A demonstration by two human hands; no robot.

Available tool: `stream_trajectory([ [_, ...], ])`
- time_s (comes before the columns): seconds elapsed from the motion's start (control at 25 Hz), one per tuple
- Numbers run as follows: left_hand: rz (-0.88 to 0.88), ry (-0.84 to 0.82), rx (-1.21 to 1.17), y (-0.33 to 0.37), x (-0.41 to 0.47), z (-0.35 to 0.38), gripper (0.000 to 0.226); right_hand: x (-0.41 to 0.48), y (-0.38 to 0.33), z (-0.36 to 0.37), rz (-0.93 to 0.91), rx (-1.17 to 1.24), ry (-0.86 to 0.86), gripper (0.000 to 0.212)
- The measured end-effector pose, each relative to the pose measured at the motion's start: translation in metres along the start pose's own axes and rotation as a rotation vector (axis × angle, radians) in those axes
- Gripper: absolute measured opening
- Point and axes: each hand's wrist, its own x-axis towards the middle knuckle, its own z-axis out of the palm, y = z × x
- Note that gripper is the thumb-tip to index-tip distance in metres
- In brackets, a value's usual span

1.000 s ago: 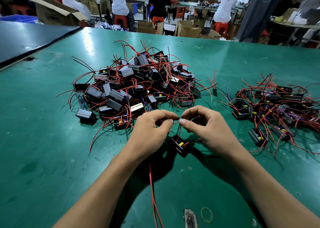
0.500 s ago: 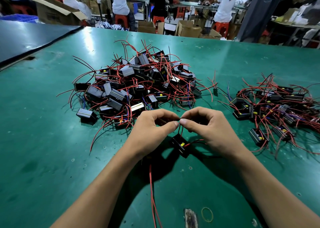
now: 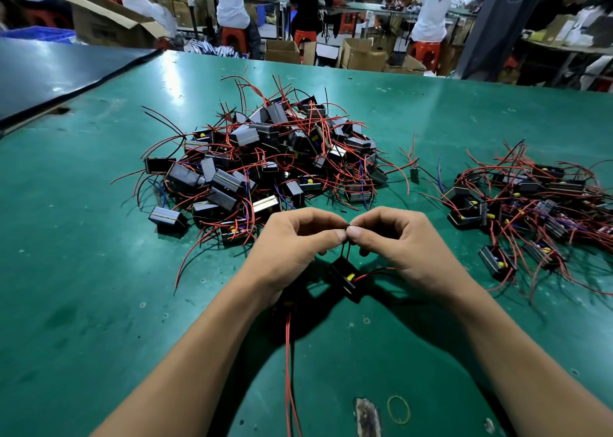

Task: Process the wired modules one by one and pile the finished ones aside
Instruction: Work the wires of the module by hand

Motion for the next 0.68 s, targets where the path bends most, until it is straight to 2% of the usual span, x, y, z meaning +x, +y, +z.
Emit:
stream_trajectory([
  [0.32, 0.029, 0.017, 0.091, -0.004, 0.001, -0.001, 0.007, 0.001, 0.0, -0.001, 0.06, -0.004, -0.05, 0.004],
  [0.68, -0.105, -0.068, 0.087, -0.002, 0.003, -0.015, 0.021, 0.003, 0.006, -0.003, 0.167, -0.093, -0.024, 0.008],
])
